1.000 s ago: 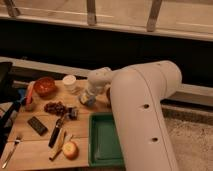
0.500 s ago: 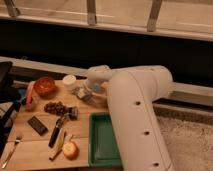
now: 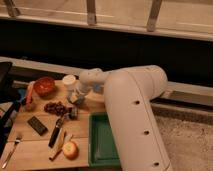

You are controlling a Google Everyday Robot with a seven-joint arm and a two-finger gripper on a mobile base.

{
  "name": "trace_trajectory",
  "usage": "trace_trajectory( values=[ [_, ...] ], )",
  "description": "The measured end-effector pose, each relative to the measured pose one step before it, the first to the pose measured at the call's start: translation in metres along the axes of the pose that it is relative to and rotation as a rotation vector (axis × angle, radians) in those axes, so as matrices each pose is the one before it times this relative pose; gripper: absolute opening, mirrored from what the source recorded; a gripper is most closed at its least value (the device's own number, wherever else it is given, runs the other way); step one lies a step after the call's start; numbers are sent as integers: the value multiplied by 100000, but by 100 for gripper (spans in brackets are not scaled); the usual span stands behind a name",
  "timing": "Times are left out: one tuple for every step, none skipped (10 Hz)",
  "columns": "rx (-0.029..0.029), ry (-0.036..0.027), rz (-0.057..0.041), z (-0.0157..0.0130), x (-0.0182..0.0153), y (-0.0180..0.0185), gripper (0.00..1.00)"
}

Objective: Wipe table surface with sponge

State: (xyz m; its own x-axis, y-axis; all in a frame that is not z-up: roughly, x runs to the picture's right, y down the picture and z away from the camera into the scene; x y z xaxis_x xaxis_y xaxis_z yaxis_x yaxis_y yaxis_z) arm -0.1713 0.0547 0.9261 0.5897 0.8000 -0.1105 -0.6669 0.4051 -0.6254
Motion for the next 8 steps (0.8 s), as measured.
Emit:
trace_trajectory(
  values=[
    [1067,912,1732,-766,1373,437,0],
    [893,239,1554,-686,932,-228,0],
    [2326,493,3181,-1302,1720,-1020,0],
    [3016,326,3017,-1129,1246,-1483,0],
    [1602,-72,1289,-531,378,-1174,0],
    [831,-303,538,-259,96,-818,0],
    [624,-770,227,-103,25,-766,0],
    [175,-1395,-86,158,-487,-411,0]
  ],
)
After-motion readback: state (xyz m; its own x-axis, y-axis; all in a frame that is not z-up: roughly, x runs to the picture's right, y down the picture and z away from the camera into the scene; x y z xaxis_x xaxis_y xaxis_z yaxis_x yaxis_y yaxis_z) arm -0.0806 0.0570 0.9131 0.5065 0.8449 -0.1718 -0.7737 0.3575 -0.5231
